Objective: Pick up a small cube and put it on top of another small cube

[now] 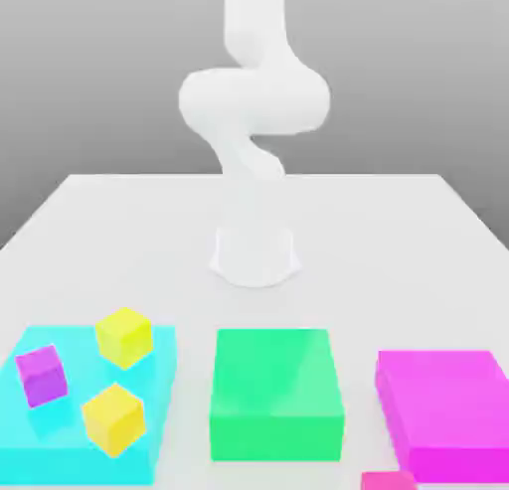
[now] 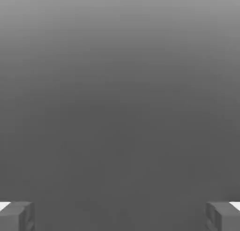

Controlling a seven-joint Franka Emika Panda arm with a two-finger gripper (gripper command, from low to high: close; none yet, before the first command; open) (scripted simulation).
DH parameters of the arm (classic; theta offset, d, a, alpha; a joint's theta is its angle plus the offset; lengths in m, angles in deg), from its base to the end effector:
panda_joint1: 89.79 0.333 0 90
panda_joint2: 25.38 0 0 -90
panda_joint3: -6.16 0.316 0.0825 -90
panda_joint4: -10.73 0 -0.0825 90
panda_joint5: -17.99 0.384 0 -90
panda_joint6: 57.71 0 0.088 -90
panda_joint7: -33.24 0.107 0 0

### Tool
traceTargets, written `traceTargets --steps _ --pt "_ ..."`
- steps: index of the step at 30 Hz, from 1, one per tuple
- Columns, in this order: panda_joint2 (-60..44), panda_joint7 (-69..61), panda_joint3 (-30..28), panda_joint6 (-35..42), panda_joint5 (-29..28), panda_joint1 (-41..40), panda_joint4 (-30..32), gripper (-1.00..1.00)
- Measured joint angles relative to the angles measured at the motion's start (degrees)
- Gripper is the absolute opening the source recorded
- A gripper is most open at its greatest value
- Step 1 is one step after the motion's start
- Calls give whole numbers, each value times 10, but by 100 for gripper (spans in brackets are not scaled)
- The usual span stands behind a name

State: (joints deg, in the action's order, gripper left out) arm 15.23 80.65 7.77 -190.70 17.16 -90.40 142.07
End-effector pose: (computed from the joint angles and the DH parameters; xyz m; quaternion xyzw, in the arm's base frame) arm 0.3790 0.0102 0.6841 -0.8584 0.3649 -0.3354 0.1327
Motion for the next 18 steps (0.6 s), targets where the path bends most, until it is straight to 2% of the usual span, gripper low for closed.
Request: traceTargets --steps 18 --pt "-378 128 89 -87 -80 -10 -32 0"
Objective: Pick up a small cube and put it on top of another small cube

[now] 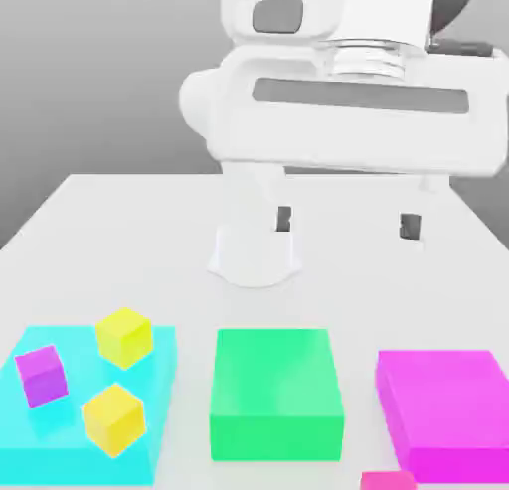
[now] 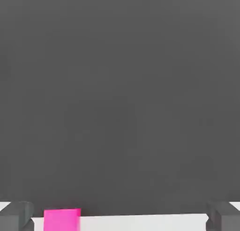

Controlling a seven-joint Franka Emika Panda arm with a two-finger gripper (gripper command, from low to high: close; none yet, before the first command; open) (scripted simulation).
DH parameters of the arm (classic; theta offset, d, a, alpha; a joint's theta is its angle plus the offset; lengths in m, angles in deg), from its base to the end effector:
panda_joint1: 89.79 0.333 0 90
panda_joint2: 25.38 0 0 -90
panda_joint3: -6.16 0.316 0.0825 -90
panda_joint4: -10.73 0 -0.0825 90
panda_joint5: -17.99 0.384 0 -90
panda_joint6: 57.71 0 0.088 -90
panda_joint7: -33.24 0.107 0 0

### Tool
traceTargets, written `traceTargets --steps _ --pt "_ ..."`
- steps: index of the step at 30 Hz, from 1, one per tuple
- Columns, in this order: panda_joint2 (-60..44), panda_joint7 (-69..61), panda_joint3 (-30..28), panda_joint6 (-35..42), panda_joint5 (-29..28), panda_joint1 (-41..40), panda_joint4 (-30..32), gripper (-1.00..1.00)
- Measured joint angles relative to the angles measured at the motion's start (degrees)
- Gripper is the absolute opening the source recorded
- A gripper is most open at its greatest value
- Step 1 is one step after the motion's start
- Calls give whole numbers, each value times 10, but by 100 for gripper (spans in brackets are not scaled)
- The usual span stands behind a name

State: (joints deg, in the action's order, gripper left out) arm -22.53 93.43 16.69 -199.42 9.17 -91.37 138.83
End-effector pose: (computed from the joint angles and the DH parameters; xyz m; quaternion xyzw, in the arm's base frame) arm 0.5359 0.0855 0.4203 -0.9127 0.3784 -0.1512 0.0310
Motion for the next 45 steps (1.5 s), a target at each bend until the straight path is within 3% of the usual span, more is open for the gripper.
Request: traceTargets --steps 12,16,17,23,28,38,41,44,45 --pt "-242 53 16 -62 -7 35 -20 0" --pt "-325 70 -2 -118 -26 53 -35 0" --pt "-341 74 -7 -130 -31 57 -38 -100" --pt "-349 75 -10 -137 -33 59 -40 -100" --pt "-272 57 9 -77 -5 43 -23 -100" --pt "-110 162 -128 -13 55 -86 72 -100" --pt "-60 201 -175 2 75 -169 104 -100" --pt "-80 227 -197 -40 102 -222 125 -100" --pt "-90 228 -197 -53 106 -223 128 100"
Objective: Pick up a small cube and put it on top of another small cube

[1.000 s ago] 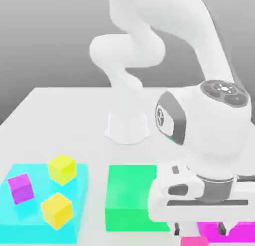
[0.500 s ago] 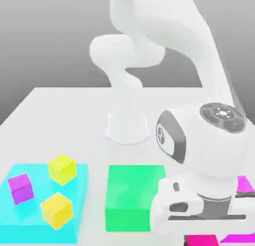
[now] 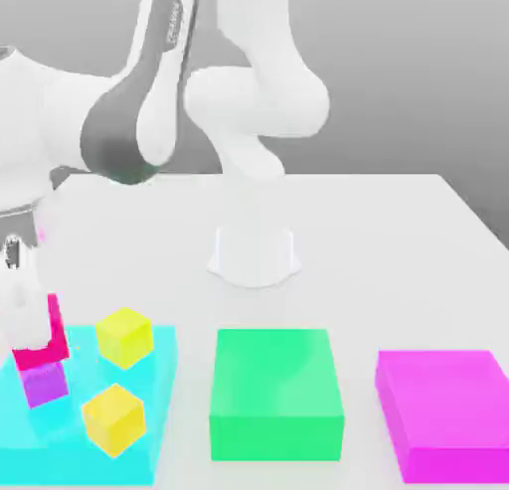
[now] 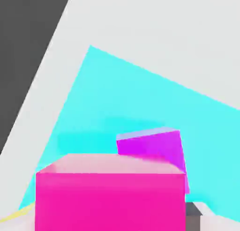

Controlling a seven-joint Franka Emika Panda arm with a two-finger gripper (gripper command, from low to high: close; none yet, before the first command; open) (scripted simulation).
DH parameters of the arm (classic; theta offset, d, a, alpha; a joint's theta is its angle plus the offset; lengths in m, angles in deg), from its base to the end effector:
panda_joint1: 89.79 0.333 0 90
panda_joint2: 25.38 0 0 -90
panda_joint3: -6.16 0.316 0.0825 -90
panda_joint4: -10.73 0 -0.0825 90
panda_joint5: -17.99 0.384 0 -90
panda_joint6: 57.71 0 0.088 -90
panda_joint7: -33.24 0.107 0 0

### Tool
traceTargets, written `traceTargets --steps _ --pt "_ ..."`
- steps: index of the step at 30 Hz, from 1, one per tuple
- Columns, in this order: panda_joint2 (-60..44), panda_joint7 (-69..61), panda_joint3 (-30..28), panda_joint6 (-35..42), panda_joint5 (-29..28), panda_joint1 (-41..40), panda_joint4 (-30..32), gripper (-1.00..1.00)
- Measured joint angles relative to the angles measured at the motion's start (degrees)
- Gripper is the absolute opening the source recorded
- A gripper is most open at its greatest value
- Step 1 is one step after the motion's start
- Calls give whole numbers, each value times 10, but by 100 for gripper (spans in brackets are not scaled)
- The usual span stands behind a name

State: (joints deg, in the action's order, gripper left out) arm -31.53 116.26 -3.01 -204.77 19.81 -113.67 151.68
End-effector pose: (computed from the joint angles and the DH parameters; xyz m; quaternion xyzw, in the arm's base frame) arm 0.4030 -0.2639 0.2544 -0.5184 0.8551 -0.0004 0.0003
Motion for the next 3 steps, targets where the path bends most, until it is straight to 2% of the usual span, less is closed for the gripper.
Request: traceTargets --steps 3 --pt "0 0 0 0 0 0 0 100"
